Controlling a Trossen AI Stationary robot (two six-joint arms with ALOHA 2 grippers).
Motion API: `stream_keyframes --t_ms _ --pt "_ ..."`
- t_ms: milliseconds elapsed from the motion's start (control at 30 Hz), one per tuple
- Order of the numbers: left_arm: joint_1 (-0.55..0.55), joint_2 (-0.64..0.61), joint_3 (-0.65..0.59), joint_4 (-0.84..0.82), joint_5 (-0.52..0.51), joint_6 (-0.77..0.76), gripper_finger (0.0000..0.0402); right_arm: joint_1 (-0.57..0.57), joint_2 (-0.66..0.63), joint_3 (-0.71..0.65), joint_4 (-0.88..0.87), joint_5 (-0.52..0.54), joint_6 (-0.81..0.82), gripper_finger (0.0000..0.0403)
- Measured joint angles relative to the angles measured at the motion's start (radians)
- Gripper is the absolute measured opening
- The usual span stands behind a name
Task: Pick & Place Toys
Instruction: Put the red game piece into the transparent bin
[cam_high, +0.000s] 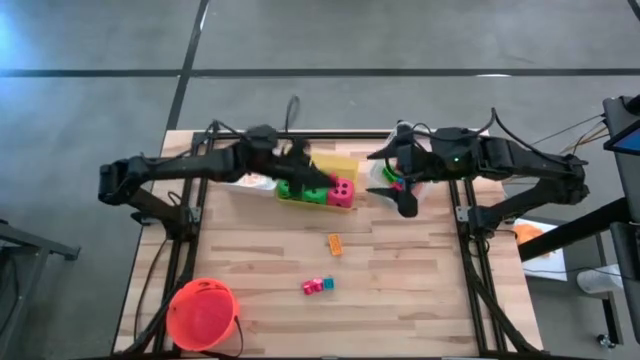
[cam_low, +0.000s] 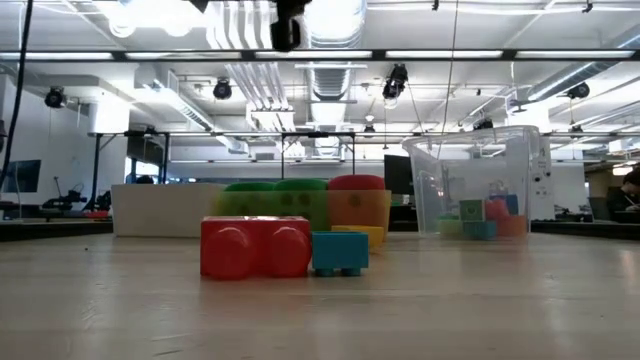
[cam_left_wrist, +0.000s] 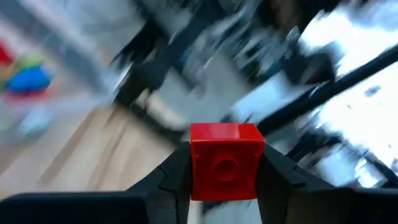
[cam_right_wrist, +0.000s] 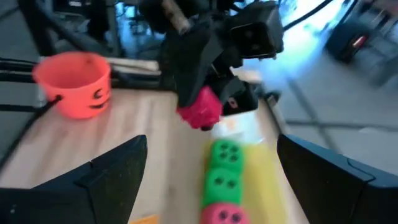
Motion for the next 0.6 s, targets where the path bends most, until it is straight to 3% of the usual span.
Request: stream_keyframes --t_ms 167,333,600 --pt "0.071 0.012 0.001 0.222 0.008 -0.153 0.0116 0.0 0.03 -0.003 0.075 0.104 -0.109 0.0354" --pt "0.084 0.032 0.002 0.286 0.008 -0.213 0.0116 0.0 0.082 -0.002 0.181 0.153 -0.216 0.0354" --pt "0.084 0.066 0.001 0.355 0.006 -0.26 0.0116 -0.012 0.146 -0.002 0.269 0.211 -0.261 0.0354"
